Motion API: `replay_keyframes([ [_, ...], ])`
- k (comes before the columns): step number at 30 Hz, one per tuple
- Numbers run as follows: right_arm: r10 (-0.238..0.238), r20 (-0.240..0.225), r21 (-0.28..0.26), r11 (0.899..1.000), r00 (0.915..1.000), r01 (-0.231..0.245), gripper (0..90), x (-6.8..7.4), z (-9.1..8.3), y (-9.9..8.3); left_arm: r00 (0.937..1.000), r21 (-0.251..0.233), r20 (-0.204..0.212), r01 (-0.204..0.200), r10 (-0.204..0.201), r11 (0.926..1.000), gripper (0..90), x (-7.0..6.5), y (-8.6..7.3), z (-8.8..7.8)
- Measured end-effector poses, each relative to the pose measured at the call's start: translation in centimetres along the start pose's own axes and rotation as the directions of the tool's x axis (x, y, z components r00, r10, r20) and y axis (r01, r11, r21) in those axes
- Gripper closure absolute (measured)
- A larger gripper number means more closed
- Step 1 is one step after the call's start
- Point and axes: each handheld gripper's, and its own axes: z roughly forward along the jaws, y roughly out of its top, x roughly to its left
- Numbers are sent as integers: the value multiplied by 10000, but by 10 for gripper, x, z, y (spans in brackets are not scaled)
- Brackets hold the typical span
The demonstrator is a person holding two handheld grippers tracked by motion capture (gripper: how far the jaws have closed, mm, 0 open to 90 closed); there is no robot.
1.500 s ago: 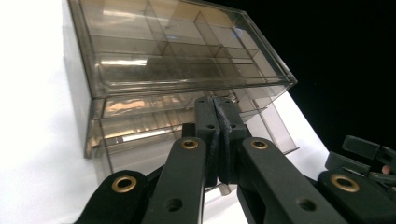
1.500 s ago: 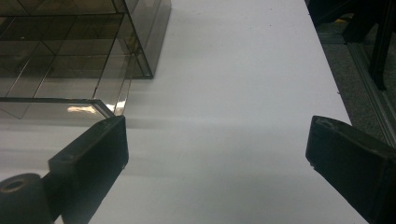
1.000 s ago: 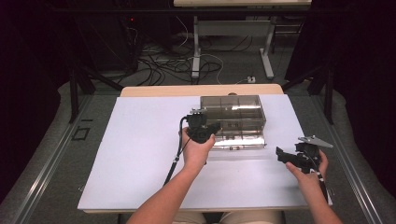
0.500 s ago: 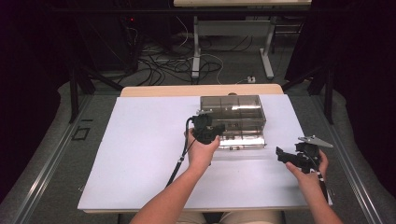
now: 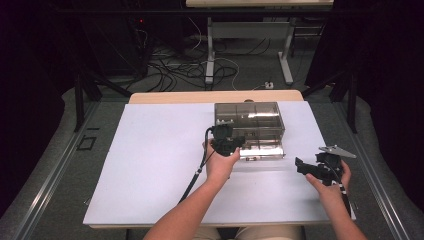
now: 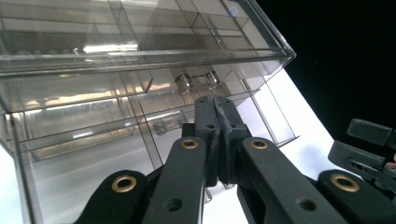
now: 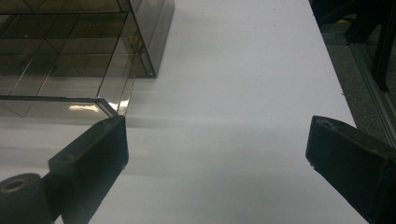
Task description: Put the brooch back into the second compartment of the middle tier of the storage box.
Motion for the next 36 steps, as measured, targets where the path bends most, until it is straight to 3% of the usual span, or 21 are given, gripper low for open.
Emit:
replay_keyframes([
  [36, -4, -46, 6, 10000, 10000, 4, 54, 1, 1, 0, 9997, 514, -223, -69, 81, 9987, 896, -5, -12, 24],
])
